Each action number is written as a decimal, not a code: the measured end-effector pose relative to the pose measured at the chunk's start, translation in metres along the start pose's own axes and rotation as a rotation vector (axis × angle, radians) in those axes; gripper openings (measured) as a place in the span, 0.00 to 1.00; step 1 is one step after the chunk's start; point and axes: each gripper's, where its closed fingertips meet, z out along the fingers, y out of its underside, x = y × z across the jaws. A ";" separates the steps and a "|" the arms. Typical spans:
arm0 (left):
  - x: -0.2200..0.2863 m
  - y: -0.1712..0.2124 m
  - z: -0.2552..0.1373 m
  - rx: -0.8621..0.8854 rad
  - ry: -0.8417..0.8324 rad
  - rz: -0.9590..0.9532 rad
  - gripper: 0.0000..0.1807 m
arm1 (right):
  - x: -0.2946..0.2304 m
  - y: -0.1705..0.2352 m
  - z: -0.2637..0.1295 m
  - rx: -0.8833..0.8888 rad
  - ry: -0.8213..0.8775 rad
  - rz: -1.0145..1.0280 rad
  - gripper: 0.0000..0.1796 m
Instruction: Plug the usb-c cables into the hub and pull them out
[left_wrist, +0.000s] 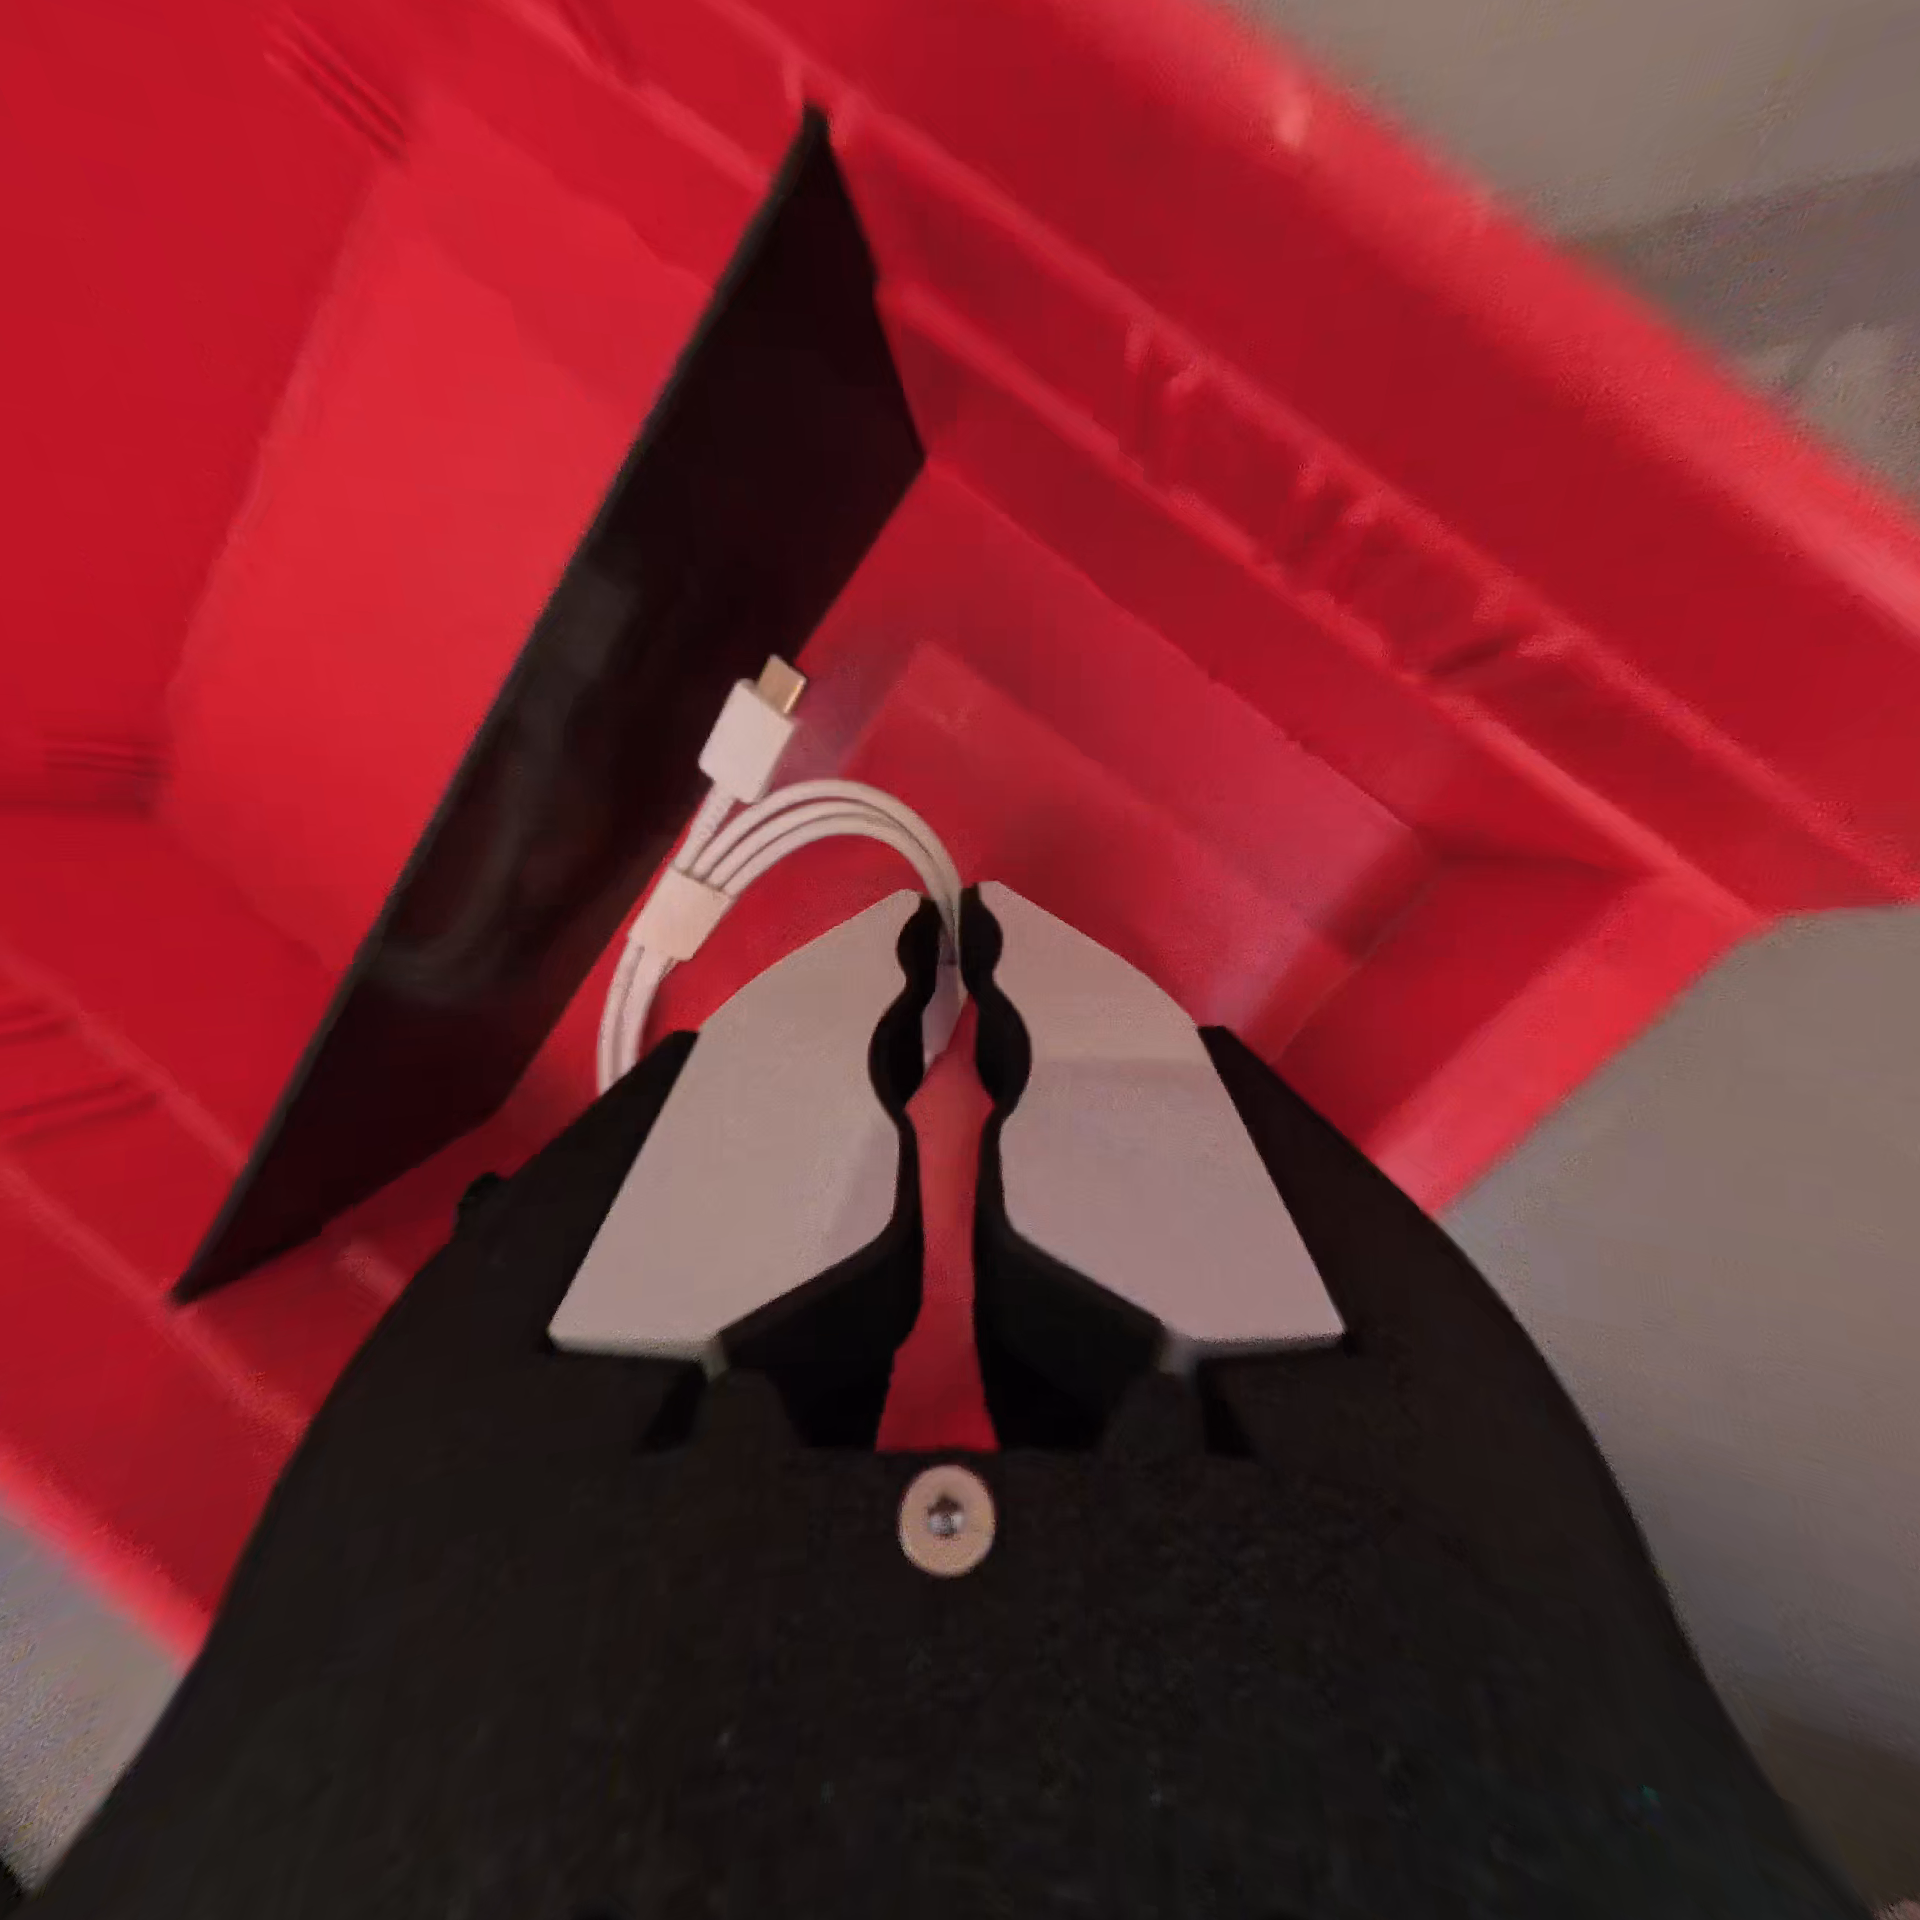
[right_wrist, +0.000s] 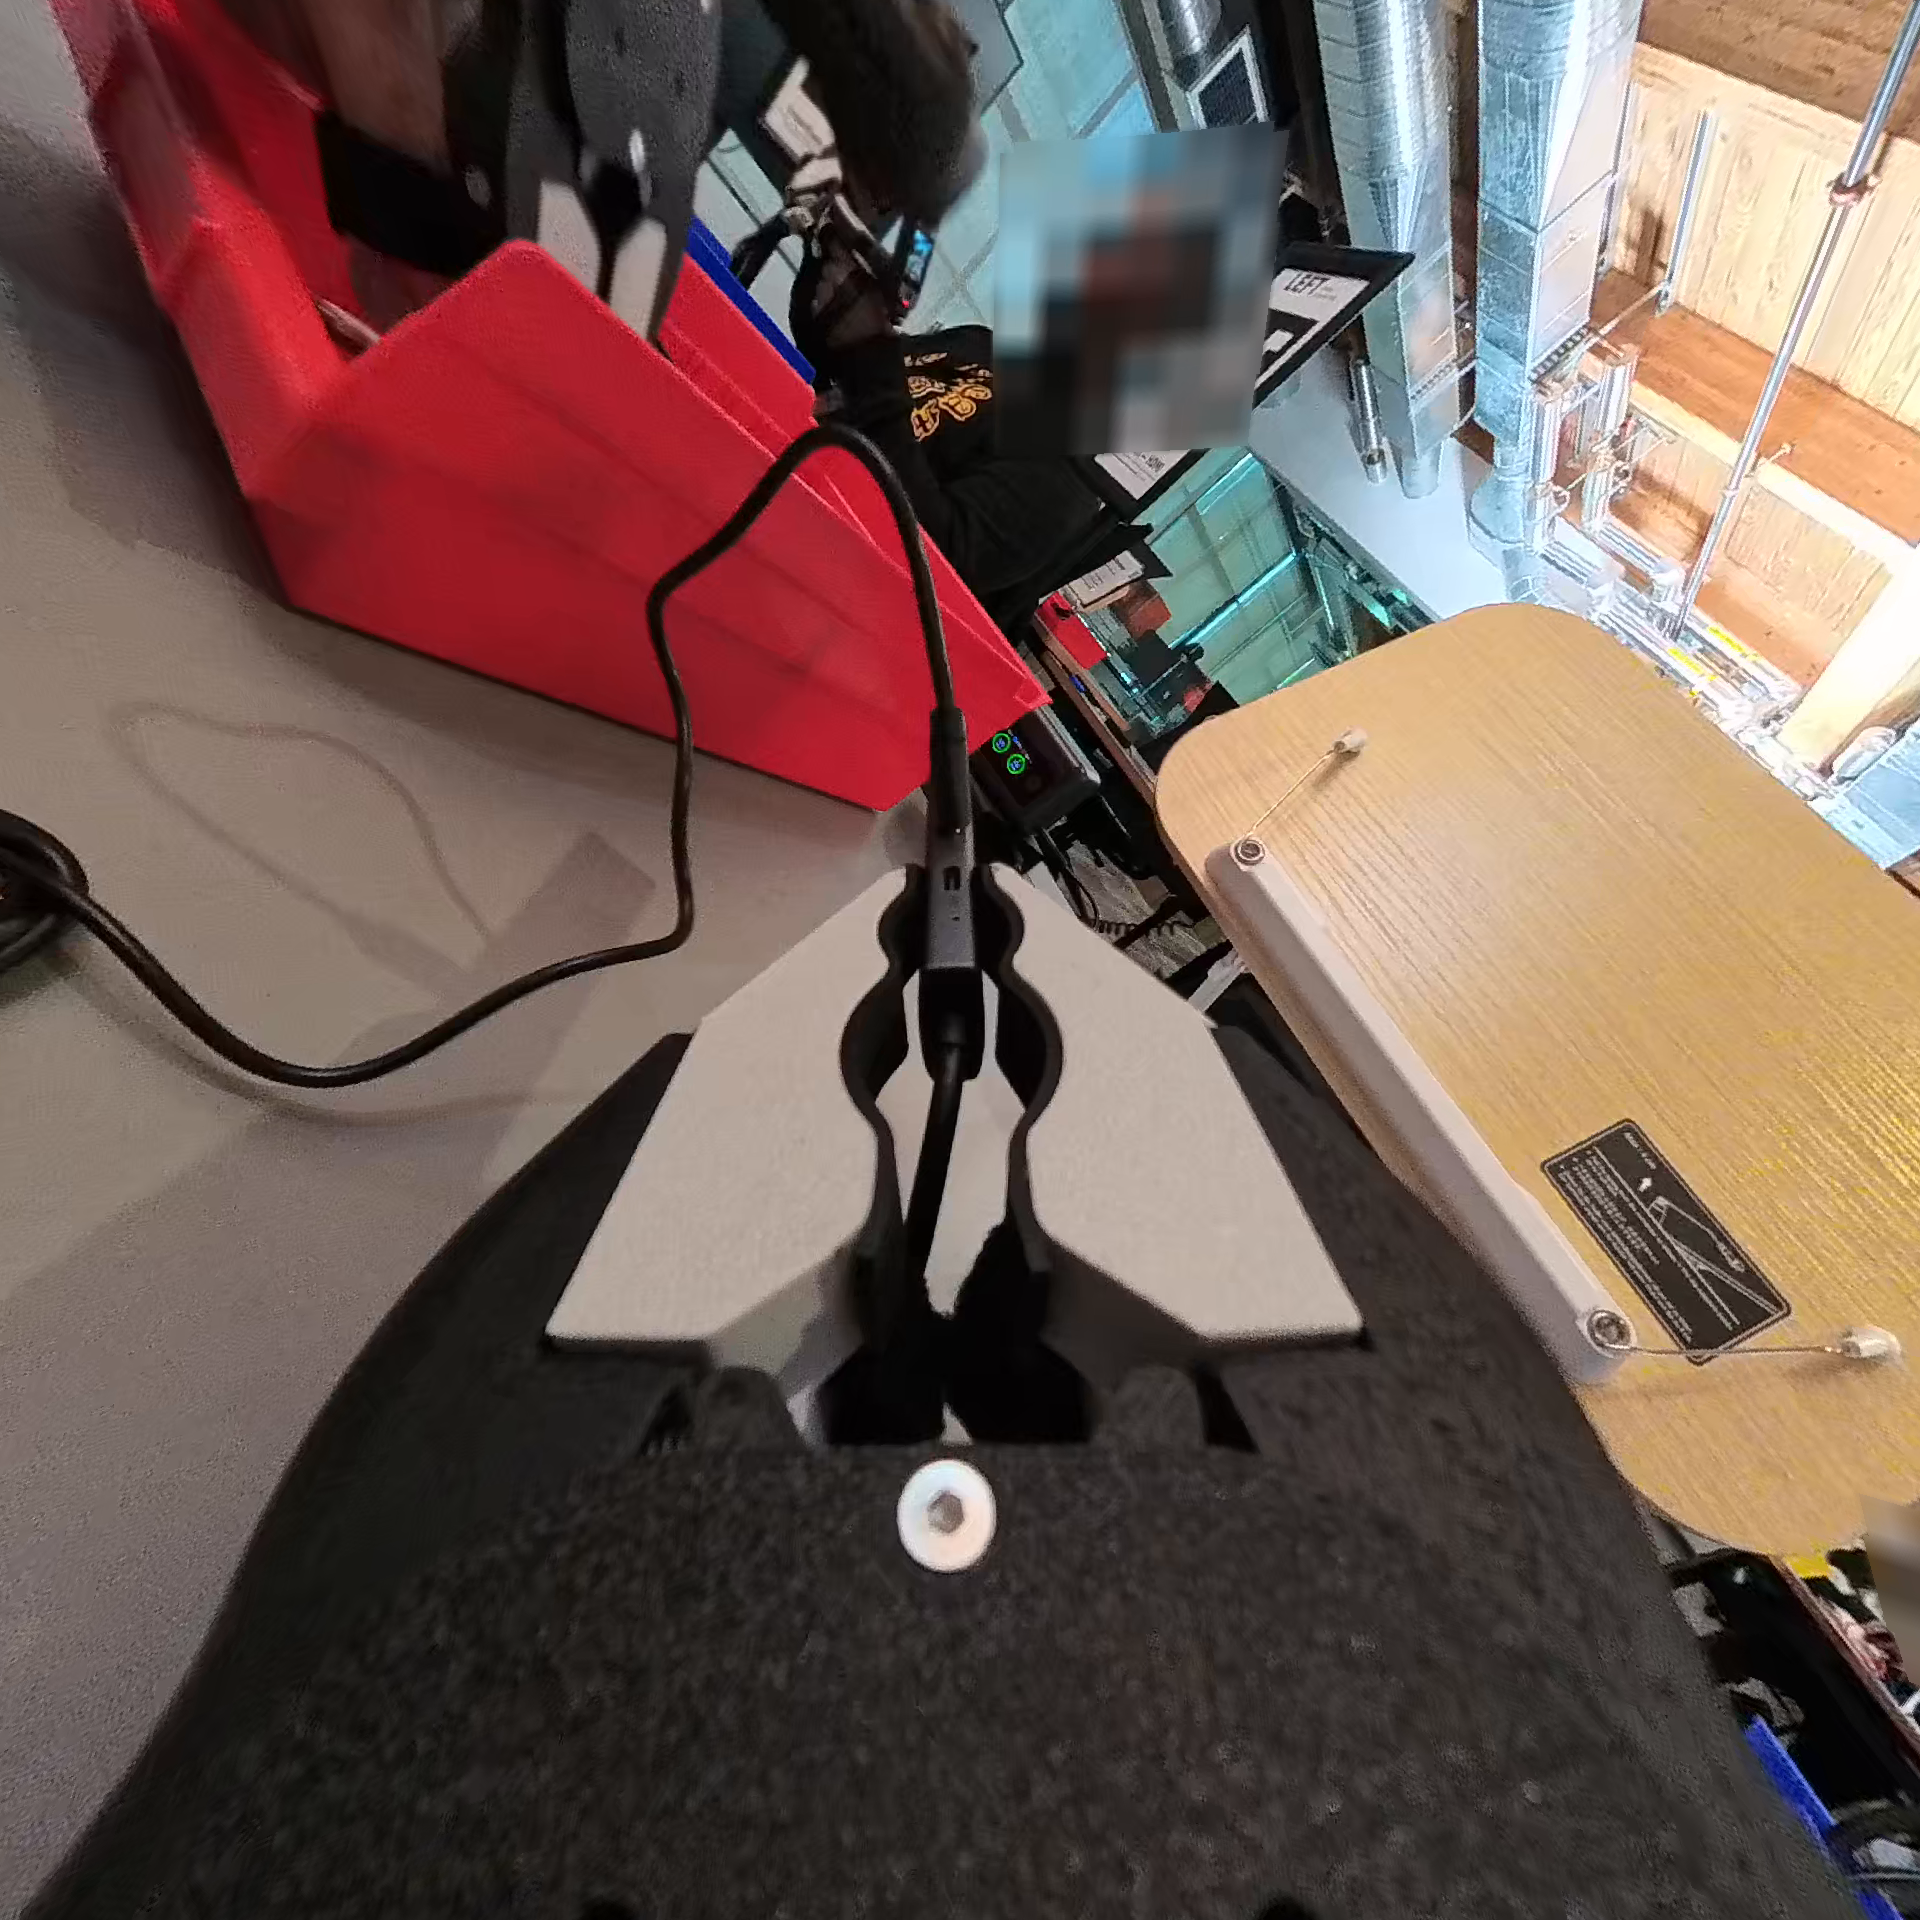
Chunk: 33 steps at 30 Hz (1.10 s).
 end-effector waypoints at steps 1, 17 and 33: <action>0.002 -0.004 -0.015 0.040 -0.028 -0.002 0.01 | 0.002 0.001 0.000 -0.001 0.005 0.008 0.05; 0.117 -0.018 -0.166 0.422 -0.133 0.002 0.02 | 0.000 0.002 0.002 -0.005 -0.004 0.003 0.05; 0.073 -0.007 -0.093 0.288 -0.279 0.147 0.03 | -0.002 0.006 0.004 -0.019 -0.026 0.013 0.05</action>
